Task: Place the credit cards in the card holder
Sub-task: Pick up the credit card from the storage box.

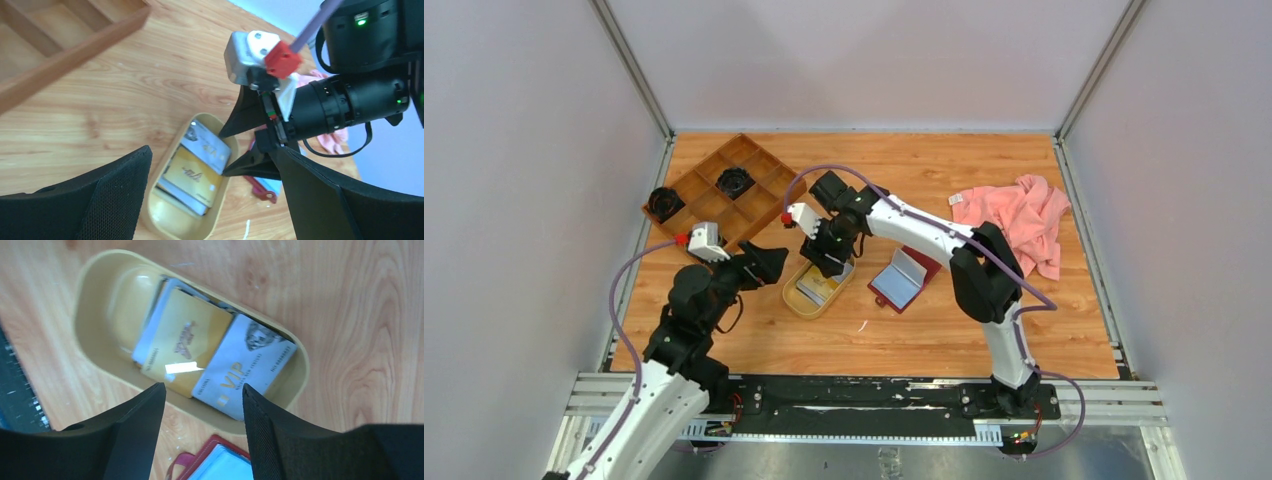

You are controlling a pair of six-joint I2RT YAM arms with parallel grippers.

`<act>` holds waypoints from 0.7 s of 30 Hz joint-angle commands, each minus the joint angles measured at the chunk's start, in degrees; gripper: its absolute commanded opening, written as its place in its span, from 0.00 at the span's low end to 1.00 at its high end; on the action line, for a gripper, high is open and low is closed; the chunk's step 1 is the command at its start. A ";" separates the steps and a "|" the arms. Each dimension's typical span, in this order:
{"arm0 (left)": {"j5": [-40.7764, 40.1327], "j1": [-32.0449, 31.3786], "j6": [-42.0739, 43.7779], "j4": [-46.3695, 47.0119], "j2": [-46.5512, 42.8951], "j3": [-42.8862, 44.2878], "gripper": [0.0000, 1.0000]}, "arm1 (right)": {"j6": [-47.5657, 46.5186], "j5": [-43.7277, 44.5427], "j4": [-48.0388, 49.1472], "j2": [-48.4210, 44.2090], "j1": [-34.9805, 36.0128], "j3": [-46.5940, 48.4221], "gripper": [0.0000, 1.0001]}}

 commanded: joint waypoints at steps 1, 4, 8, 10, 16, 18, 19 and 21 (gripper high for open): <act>-8.55 0.42 7.46 -17.82 -6.82 3.20 1.00 | 3.63 12.15 -1.36 3.52 0.85 2.94 0.63; -9.71 0.42 6.72 -19.31 -10.48 1.82 1.00 | 5.24 11.94 -1.37 4.59 1.17 3.16 0.64; -10.53 0.42 5.72 -21.36 -13.41 0.45 1.00 | 8.13 12.10 -1.31 5.88 1.53 3.39 0.65; -10.56 0.42 5.41 -22.15 -14.37 0.34 1.00 | 8.97 12.50 -1.36 6.31 1.57 3.46 0.65; -9.91 0.42 4.86 -21.96 -15.15 -0.05 1.00 | 10.65 13.08 -1.34 7.57 1.61 3.68 0.65; -9.55 0.42 4.66 -21.95 -15.11 -0.19 1.00 | 10.74 13.35 -1.36 7.97 1.57 3.80 0.66; -9.45 0.41 4.54 -21.91 -15.14 -0.23 1.00 | 10.74 13.42 -1.41 8.15 1.57 3.89 0.66; -9.31 0.42 4.42 -21.90 -15.14 -0.25 1.00 | 10.74 13.60 -1.45 8.36 1.55 3.99 0.66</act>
